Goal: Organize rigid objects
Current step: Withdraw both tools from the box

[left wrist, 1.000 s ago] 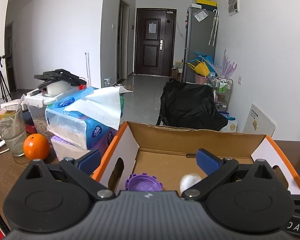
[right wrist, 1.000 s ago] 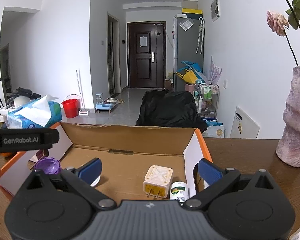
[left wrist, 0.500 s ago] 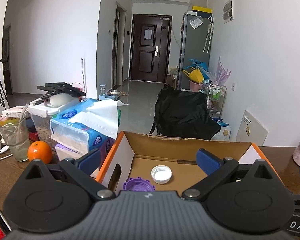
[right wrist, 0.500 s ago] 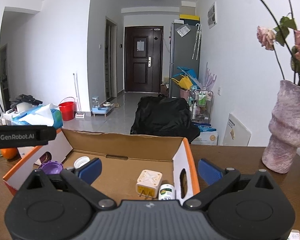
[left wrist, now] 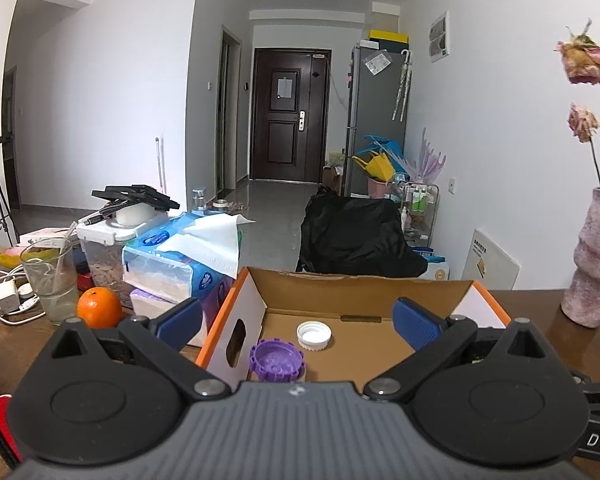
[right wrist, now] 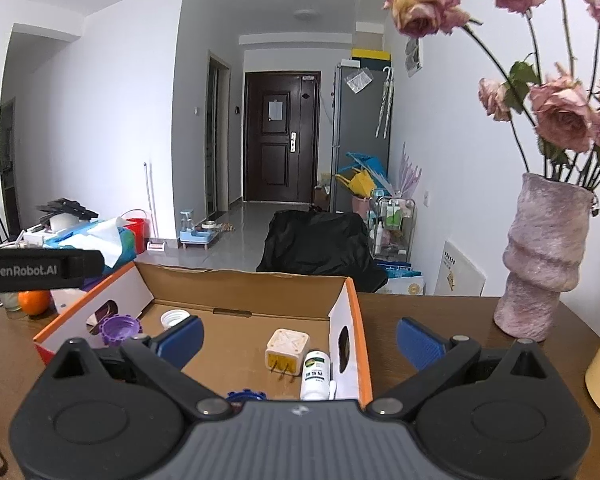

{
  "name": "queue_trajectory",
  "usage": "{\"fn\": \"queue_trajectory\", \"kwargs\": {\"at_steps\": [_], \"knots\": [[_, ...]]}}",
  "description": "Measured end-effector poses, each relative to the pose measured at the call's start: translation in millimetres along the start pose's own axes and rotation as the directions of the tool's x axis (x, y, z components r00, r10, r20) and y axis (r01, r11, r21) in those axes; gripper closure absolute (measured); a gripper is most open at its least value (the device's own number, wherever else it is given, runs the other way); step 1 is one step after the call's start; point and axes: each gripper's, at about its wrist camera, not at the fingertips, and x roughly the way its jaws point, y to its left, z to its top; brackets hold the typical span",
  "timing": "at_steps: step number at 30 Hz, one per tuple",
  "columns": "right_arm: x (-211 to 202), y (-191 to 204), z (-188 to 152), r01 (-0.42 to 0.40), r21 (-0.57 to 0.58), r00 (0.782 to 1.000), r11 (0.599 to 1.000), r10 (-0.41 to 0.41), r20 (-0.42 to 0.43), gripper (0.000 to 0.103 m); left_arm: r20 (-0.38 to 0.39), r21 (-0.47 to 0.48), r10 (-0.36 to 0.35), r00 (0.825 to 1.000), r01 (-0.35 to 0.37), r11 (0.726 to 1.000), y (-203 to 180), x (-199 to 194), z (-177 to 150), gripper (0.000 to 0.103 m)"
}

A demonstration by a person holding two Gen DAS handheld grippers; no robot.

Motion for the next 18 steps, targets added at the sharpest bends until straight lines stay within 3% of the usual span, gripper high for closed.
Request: {"fn": "queue_trajectory", "kwargs": {"at_steps": [18], "knots": [[-79.8,-0.1,-29.2,0.005,0.005,1.0,1.0,-0.005,0.018,0.0,-0.019,-0.017,-0.02,1.0,0.019,1.0,9.6,-76.1,-30.8,0.0]]}}
